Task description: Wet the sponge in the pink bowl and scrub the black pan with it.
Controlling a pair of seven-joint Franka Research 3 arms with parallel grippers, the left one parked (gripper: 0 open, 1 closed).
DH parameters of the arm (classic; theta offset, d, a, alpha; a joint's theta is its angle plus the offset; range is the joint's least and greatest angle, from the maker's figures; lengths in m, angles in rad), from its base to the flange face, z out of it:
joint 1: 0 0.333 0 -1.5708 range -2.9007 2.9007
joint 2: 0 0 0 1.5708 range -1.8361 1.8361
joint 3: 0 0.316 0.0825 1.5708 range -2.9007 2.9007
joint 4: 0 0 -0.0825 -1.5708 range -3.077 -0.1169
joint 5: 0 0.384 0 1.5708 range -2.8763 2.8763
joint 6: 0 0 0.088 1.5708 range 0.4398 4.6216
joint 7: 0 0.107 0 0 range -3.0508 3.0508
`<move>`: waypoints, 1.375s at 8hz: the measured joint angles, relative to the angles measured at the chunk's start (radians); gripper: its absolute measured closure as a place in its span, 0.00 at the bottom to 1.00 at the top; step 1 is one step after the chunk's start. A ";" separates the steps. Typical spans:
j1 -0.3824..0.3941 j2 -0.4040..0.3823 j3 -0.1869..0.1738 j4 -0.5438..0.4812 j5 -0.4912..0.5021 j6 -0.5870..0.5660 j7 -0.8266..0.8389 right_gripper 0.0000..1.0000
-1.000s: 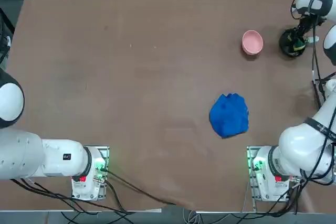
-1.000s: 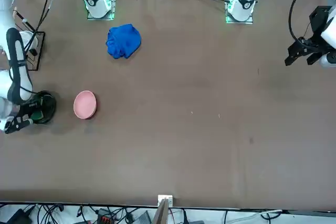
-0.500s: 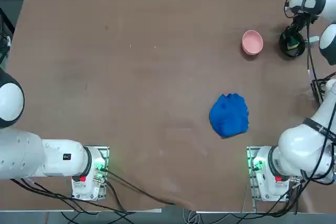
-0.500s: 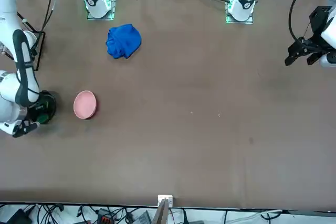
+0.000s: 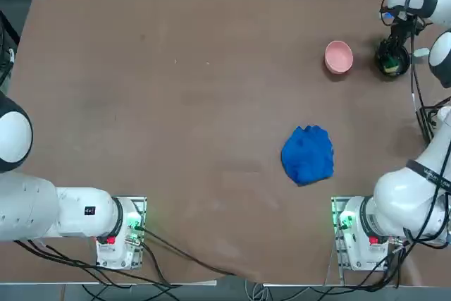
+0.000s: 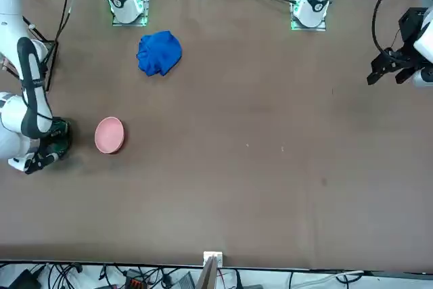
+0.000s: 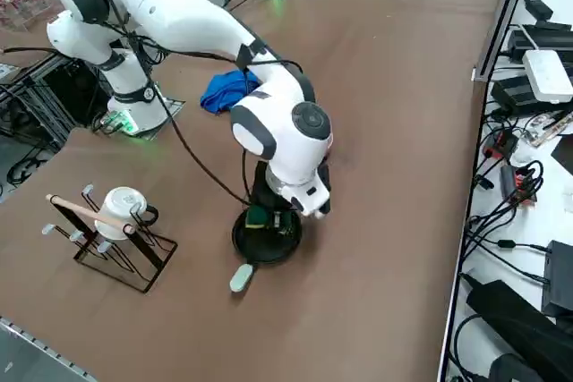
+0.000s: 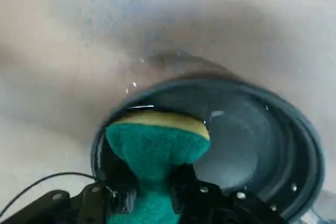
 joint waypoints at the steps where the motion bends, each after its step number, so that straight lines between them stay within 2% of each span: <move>1: -0.021 0.000 0.000 0.000 -0.001 -0.001 -0.022 0.65; 4: -0.064 0.006 0.000 0.000 -0.069 0.039 -0.049 0.65; 6: -0.069 0.008 -0.001 -0.002 -0.097 0.109 -0.049 0.65; 9: -0.065 0.008 0.007 -0.002 -0.099 0.170 -0.027 0.63; 11: -0.031 0.008 0.016 -0.002 -0.099 0.170 0.027 0.63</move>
